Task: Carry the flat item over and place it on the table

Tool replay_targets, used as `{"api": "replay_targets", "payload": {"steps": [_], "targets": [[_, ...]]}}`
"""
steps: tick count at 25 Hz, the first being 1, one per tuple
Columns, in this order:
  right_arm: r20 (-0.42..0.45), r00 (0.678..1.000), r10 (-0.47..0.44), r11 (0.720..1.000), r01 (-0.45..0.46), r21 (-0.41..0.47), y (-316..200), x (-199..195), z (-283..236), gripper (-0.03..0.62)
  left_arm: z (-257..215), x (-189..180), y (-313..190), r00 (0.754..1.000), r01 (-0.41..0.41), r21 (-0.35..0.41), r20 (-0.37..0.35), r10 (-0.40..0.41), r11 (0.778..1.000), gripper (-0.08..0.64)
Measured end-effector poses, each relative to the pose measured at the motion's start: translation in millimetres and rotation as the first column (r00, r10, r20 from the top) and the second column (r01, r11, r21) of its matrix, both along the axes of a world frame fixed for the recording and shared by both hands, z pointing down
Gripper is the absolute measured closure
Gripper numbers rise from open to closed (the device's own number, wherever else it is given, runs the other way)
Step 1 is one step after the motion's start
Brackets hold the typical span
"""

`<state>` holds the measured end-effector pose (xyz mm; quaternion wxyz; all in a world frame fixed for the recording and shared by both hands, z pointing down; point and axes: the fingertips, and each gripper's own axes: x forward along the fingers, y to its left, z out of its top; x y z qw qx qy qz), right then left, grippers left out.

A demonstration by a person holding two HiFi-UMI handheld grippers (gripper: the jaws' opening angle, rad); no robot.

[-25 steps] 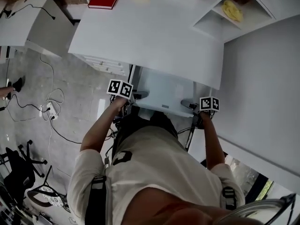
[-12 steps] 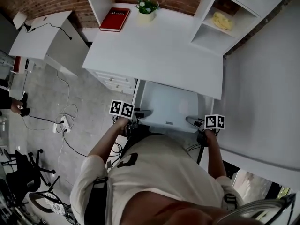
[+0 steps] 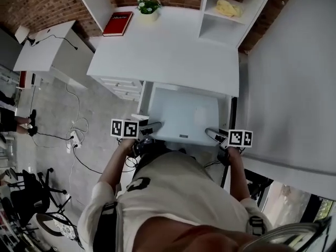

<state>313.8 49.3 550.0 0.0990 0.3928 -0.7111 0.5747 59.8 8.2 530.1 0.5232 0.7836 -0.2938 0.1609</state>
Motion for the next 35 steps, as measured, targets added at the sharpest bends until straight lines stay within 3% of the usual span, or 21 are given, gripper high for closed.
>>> {"api": "replay_targets", "payload": {"steps": [3,9,13,17,23,29,33,35], "targets": [[0.050,0.999,-0.013,1.000,0.012,0.014,8,-2,-6,0.227,-15,-4,20,0.999,0.044,0.036,0.021,-0.045,0.998,0.227],[0.035,0.994,-0.107,0.987,0.102,0.121,-7,-24,-31,0.227,-35,-27,49,0.988,0.150,0.125,0.021,-0.153,0.981,0.227],[0.052,0.992,-0.118,0.980,0.108,0.167,-16,-45,-52,0.227,-47,-50,46,0.984,0.179,0.169,-0.005,-0.181,0.969,0.227],[0.012,0.990,-0.139,0.973,0.135,0.185,-34,-75,-67,0.233,-59,-79,32,0.981,0.195,0.222,-0.033,-0.193,0.955,0.227],[-0.008,0.980,-0.199,0.953,0.195,0.233,-69,-172,-86,0.230,-70,-175,13,0.966,0.257,0.282,-0.067,-0.248,0.924,0.227],[0.000,0.972,-0.237,0.951,0.232,0.204,-72,-266,-88,0.224,-74,-268,5,0.966,0.260,0.307,-0.070,-0.251,0.916,0.227],[0.031,0.960,-0.277,0.942,0.265,0.206,-117,-352,-81,0.221,-80,-350,-44,0.964,0.263,0.372,-0.061,-0.259,0.890,0.227],[0.052,0.957,-0.286,0.946,0.273,0.177,-133,-376,-65,0.221,-70,-375,-65,0.959,0.278,0.380,-0.064,-0.275,0.882,0.227]]}}
